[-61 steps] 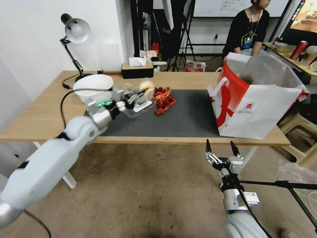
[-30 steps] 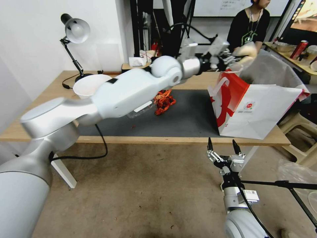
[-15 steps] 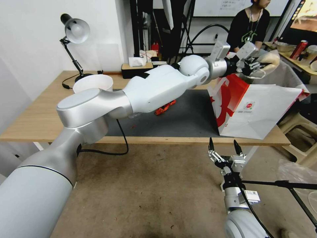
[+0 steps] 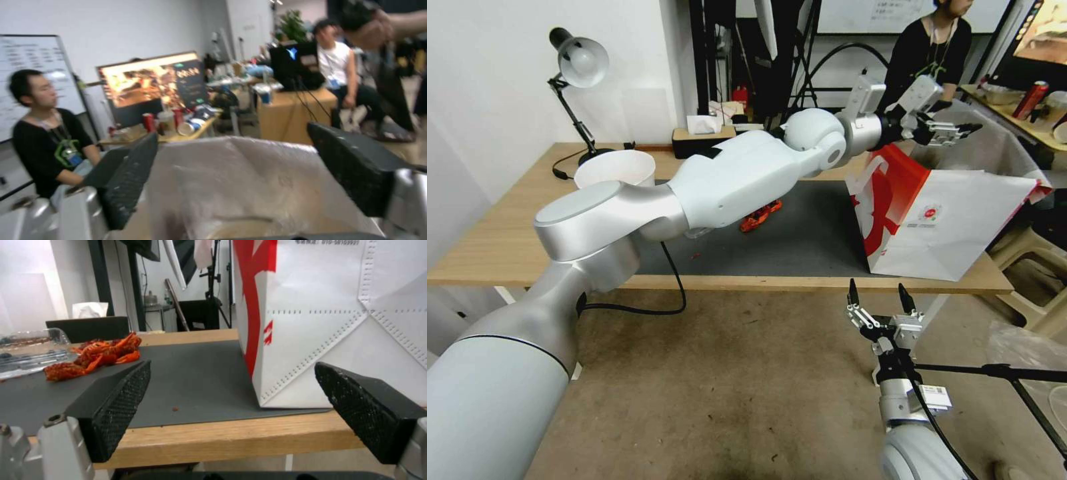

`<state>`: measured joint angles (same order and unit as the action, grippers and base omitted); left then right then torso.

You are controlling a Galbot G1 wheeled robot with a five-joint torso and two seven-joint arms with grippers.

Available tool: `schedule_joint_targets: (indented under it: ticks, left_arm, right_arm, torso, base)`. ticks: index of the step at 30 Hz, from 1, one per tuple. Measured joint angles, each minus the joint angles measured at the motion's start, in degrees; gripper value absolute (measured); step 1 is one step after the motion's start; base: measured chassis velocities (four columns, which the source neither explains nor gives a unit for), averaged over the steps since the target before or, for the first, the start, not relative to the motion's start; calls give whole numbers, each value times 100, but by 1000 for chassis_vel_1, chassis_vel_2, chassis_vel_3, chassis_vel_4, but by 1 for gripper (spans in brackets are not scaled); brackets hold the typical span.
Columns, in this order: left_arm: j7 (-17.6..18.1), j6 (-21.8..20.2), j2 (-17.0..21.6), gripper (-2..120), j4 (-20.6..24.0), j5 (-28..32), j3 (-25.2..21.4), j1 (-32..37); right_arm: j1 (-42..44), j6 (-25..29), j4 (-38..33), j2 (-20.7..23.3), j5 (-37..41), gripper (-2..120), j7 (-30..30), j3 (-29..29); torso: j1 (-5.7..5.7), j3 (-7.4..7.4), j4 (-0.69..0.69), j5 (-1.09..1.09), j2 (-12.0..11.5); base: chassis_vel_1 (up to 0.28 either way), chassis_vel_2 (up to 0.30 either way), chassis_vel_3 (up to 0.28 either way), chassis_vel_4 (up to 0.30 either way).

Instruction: Pick up the trash from the table and place it into the takeout bag.

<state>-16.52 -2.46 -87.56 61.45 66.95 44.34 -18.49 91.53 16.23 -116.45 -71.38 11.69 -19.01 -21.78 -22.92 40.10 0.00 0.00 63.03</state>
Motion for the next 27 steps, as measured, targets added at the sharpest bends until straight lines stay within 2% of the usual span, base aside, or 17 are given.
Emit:
schedule_joint_targets:
  ticks: [1, 3, 5, 6, 7, 11, 12, 14, 15, 18, 20, 22, 23, 25, 27]
  left_arm:
    - [194, -2, 107, 91, 161, 73, -120, 67]
    - [314, -5, 185, 94, 262, 128, -195, 116]
    - [647, -11, 494, 100, 567, 264, -462, 297]
    - [791, -12, 669, 100, 705, 323, -595, 402]
    - [791, -12, 669, 100, 705, 323, -595, 402]
    - [1205, -3, 1293, 100, 1235, 487, -991, 835]
    - [1205, -3, 1293, 100, 1235, 487, -991, 835]
    - [1437, 2, 1587, 100, 1553, 508, -1199, 1130]
    - [1437, 2, 1587, 100, 1553, 508, -1199, 1130]
    - [1617, 9, 2003, 100, 1940, 487, -1449, 1564]
    - [1638, 12, 2108, 100, 2029, 469, -1512, 1674]
    - [1688, 22, 2501, 100, 2322, 384, -1718, 2025]
    - [1688, 22, 2501, 100, 2322, 384, -1718, 2025]
    - [1702, 28, 2740, 100, 2499, 312, -1871, 2260]
    - [1731, 35, 3109, 100, 2768, 175, -2170, 2667]
  right_arm:
    - [0, 0, -5, -2, -5, 92, 0, 1]
    - [1, -1, -8, -3, -9, 92, -1, 0]
    - [9, -5, -26, -12, -22, 92, -9, -3]
    - [30, -6, -43, -20, -29, 92, -13, -10]
    - [30, -6, -43, -20, -29, 92, -13, -10]
    - [60, -21, -64, -34, -65, 92, -33, -24]
    - [60, -21, -64, -34, -65, 92, -33, -24]
    - [54, -46, -78, -34, -73, 92, -42, -10]
    - [54, -46, -78, -34, -73, 92, -42, -10]
    - [47, -60, -82, -26, -79, 92, -46, 3]
    - [44, -62, -82, -26, -81, 92, -46, 7]
    - [38, -65, -65, -26, -88, 92, -48, 20]
    - [38, -65, -65, -26, -88, 92, -48, 20]
    - [33, -66, -54, -26, -94, 92, -48, 27]
    - [27, -66, -34, -27, -103, 92, -48, 37]
  torso:
    - [0, 0, -2, 0, 0]
    - [0, 0, -2, 0, 0]
    - [0, 0, 0, -1, 0]
    - [0, 0, 1, -1, 0]
    - [0, 0, 1, -1, 0]
    - [0, 0, 1, -3, 0]
    - [0, 0, 1, -3, 0]
    - [1, 0, 0, -1, 0]
    - [1, 0, 0, -1, 0]
    - [0, 0, -1, -2, 0]
    - [0, 0, 0, -2, 0]
    - [0, 0, 0, -1, 0]
    - [0, 0, 0, -1, 0]
    - [0, 0, 1, -2, 0]
    - [0, 0, 1, -1, 0]
  base:
    - [0, 0, 0, 0]
    - [0, 0, 0, 0]
    - [0, 0, 0, 0]
    - [0, 0, 0, 0]
    - [0, 0, 0, 0]
    - [0, 0, 0, 0]
    - [0, 0, 0, 0]
    - [0, 0, 0, 0]
    - [0, 0, 0, 0]
    - [0, 0, 0, 0]
    - [0, 0, 0, 0]
    - [0, 0, 0, 0]
    - [0, 0, 0, 0]
    - [0, 0, 0, 0]
    - [0, 0, 0, 0]
